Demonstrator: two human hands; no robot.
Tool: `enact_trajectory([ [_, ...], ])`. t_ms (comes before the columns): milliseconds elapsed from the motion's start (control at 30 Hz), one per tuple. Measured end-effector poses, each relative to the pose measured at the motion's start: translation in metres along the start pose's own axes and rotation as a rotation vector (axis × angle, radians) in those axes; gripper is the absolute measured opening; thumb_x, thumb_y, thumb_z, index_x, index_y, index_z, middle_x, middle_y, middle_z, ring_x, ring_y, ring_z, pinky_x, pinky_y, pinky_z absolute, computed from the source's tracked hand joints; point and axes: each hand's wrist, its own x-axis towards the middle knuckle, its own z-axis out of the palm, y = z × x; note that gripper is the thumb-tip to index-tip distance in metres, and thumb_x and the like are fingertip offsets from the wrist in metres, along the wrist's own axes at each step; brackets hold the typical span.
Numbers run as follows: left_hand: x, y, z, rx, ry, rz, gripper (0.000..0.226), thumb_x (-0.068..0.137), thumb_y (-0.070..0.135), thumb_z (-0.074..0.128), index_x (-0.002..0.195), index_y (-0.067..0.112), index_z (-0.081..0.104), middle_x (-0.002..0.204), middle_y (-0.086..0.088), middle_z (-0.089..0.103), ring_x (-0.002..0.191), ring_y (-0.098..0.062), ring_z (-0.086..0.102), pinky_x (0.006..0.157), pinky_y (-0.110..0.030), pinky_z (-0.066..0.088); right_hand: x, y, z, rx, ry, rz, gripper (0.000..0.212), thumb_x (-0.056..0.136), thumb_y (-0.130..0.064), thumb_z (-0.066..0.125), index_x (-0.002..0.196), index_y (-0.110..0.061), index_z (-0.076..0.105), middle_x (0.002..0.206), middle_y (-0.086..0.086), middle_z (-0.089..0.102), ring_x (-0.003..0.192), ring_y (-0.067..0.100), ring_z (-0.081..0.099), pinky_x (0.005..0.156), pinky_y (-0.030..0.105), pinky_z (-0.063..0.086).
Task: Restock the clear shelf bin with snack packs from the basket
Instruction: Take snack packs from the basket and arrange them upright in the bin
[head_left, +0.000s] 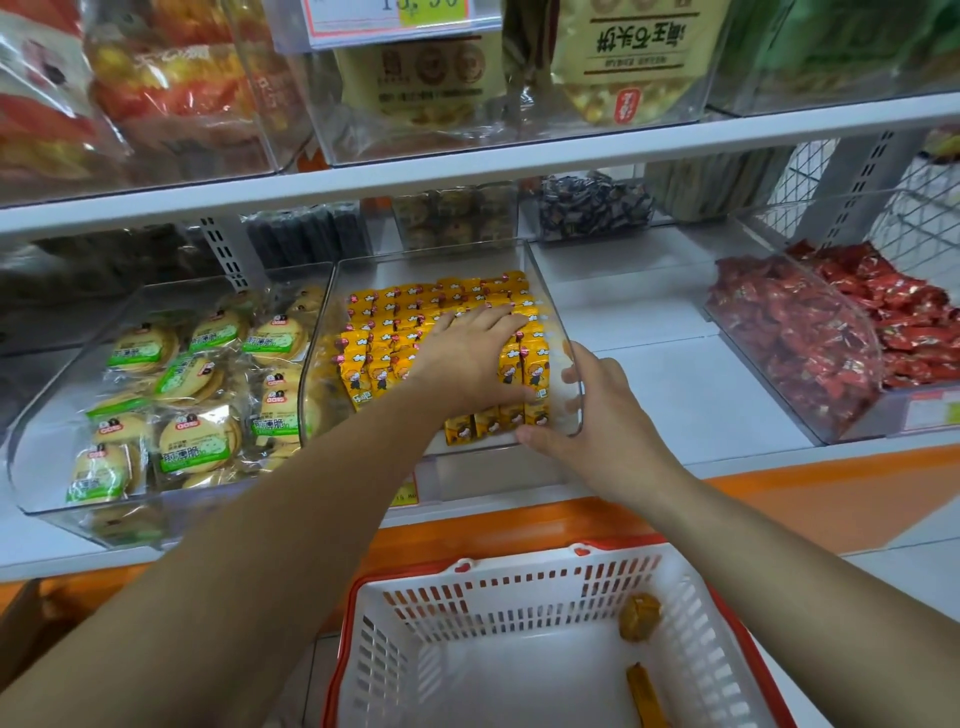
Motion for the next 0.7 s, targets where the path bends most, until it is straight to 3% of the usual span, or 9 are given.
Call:
enact_trajectory([
  [100, -0.012, 0.010, -0.028, -0.076, -0.050, -0.032, 0.103, 0.077, 0.075, 0.069, 0.160, 0.033, 0.025, 0.169, 0.003, 0.026, 0.155, -0.024, 0.023, 0.125, -0.052, 0.021, -0.008, -0.006, -0.007, -0.139, -0.011, -0.037, 0.079, 0.078, -0.058, 0.074, 0.141, -0.036, 0.032, 0.127, -0.006, 0.044, 0.113, 0.014, 0.053, 0.082, 0.027, 0.047],
  [200, -0.041, 0.022, -0.070, -0.291, 0.028, -0.067, 0.068, 0.091, 0.066, 0.061, 0.147, 0.029, 0.050, 0.153, 0.000, 0.050, 0.140, -0.022, 0.046, 0.112, -0.043, 0.042, -0.024, -0.008, -0.024, -0.200, -0.041, 0.038, 0.085, 0.083, -0.063, 0.065, 0.151, -0.025, 0.030, 0.141, 0.000, 0.045, 0.125, 0.020, 0.052, 0.097, 0.040, 0.048],
  [267, -0.078, 0.030, -0.089, -0.396, 0.082, -0.026, 0.038, 0.098, 0.056, 0.057, 0.122, 0.028, 0.066, 0.124, 0.004, 0.067, 0.115, -0.016, 0.061, 0.095, -0.038, 0.052, -0.038, -0.007, -0.040, -0.217, -0.048, 0.052, 0.077, 0.085, -0.059, 0.066, 0.146, -0.021, 0.040, 0.136, 0.002, 0.051, 0.118, 0.020, 0.056, 0.097, 0.039, 0.048],
  [367, -0.143, 0.045, -0.090, -0.413, -0.058, 0.079, 0.027, 0.095, 0.053, 0.057, 0.102, 0.030, 0.068, 0.094, 0.015, 0.067, 0.087, -0.006, 0.064, 0.078, -0.034, 0.057, -0.064, 0.000, -0.059, -0.251, -0.139, 0.046, 0.052, 0.082, -0.052, 0.072, 0.124, -0.023, 0.061, 0.112, -0.004, 0.061, 0.098, 0.015, 0.062, 0.086, 0.034, 0.050],
  [500, -0.193, 0.062, -0.030, -0.343, -0.393, 0.100, 0.022, 0.092, 0.048, 0.065, 0.105, 0.030, 0.070, 0.103, 0.010, 0.073, 0.092, -0.012, 0.066, 0.075, -0.027, 0.048, -0.099, 0.034, -0.055, -0.300, -0.367, 0.095, 0.026, 0.081, -0.038, 0.079, 0.097, -0.023, 0.067, 0.091, -0.006, 0.068, 0.085, 0.013, 0.065, 0.079, 0.032, 0.052],
  [600, -0.204, 0.077, 0.040, -0.321, -0.586, 0.022, 0.029, 0.095, 0.045, 0.065, 0.117, 0.026, 0.066, 0.122, 0.003, 0.070, 0.102, -0.017, 0.062, 0.084, -0.030, 0.050, -0.119, 0.076, -0.033, -0.379, -0.556, 0.163, 0.022, 0.085, -0.033, 0.076, 0.098, -0.016, 0.068, 0.095, 0.000, 0.069, 0.088, 0.016, 0.064, 0.078, 0.032, 0.051],
  [700, -0.214, 0.088, 0.113, -0.425, -0.695, -0.117, 0.034, 0.097, 0.047, 0.062, 0.122, 0.023, 0.063, 0.133, -0.001, 0.065, 0.114, -0.023, 0.061, 0.099, -0.038, 0.052, -0.132, 0.123, -0.001, -0.364, -0.622, 0.279, 0.021, 0.089, -0.029, 0.072, 0.102, -0.013, 0.066, 0.101, 0.004, 0.069, 0.090, 0.018, 0.063, 0.076, 0.026, 0.049],
])
